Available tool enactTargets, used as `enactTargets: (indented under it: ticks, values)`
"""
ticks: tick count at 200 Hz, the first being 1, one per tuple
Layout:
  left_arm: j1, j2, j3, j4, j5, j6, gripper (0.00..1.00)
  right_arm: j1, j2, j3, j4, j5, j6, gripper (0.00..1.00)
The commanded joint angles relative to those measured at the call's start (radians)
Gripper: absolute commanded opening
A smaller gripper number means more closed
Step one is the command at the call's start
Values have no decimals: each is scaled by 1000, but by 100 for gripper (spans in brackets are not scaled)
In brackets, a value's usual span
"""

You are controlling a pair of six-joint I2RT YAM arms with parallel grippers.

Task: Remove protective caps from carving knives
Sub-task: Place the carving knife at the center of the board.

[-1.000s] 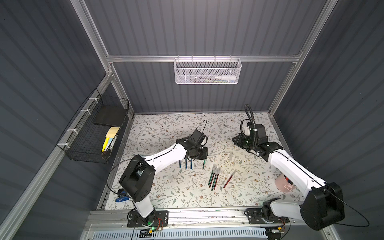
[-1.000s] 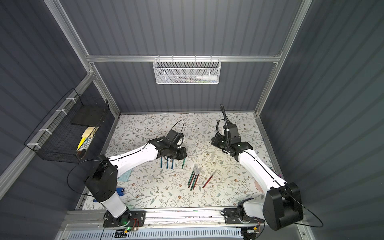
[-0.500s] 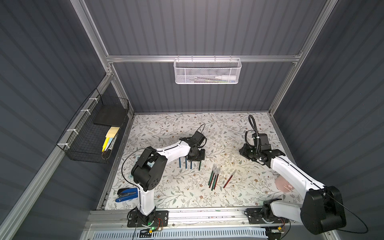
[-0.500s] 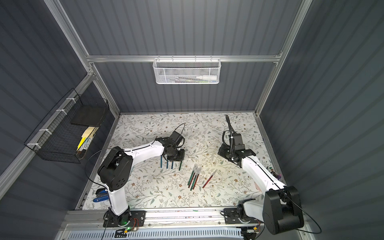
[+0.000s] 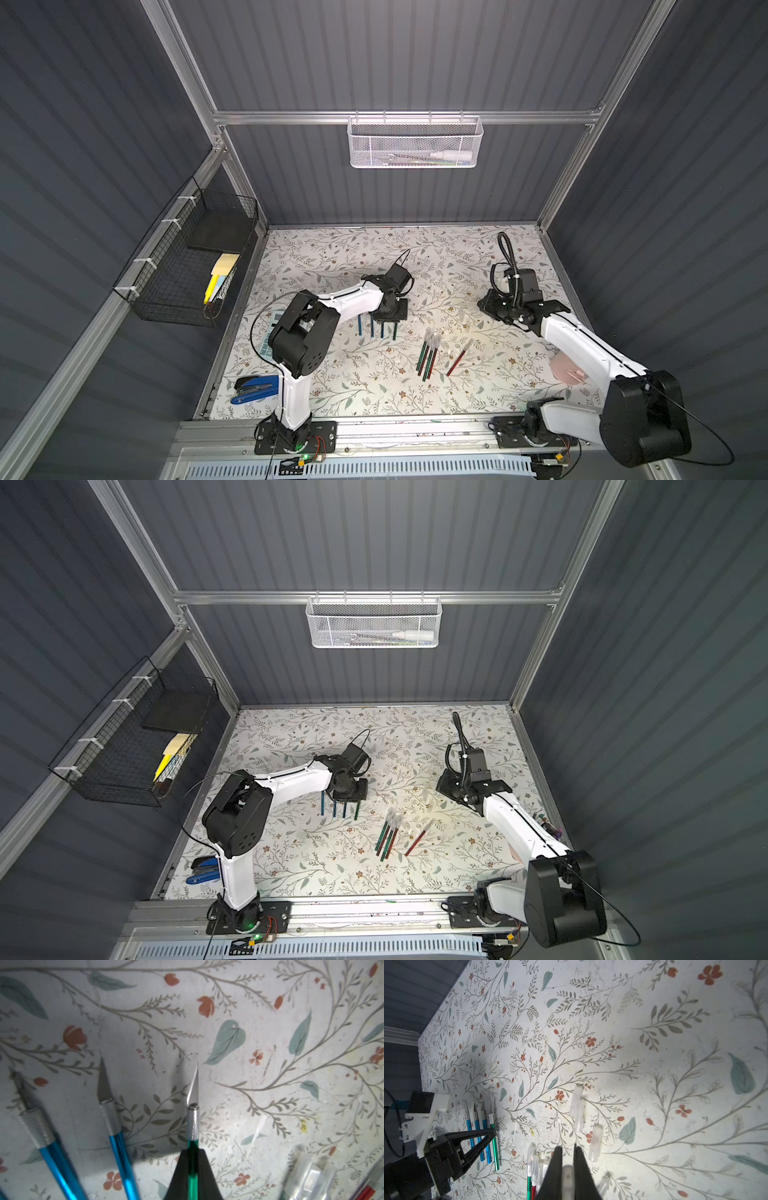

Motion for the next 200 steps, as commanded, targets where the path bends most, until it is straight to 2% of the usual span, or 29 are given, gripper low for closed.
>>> enactTargets:
  ticks: [1,45,61,70,76,200]
  values:
    - [13,15,4,5,-12,-23,4,-8,9,-9,4,-11,2,2]
    - [25,24,-18,33,-7,-48,12,-9,28,-8,18,-28,11,2]
    - [25,24,-23,38,-4,-52,23,-9,33,-7,22,-28,12,2]
    - [26,25,-24,38,-5,-55,35,-9,36,-6,24,-28,12,2]
    - [26,25,-25,39,-5,-54,38,-9,40,-5,24,-29,12,2]
    - [28,-34,-16,23,-7,-57,36,-15,64,-10,30,-33,10,2]
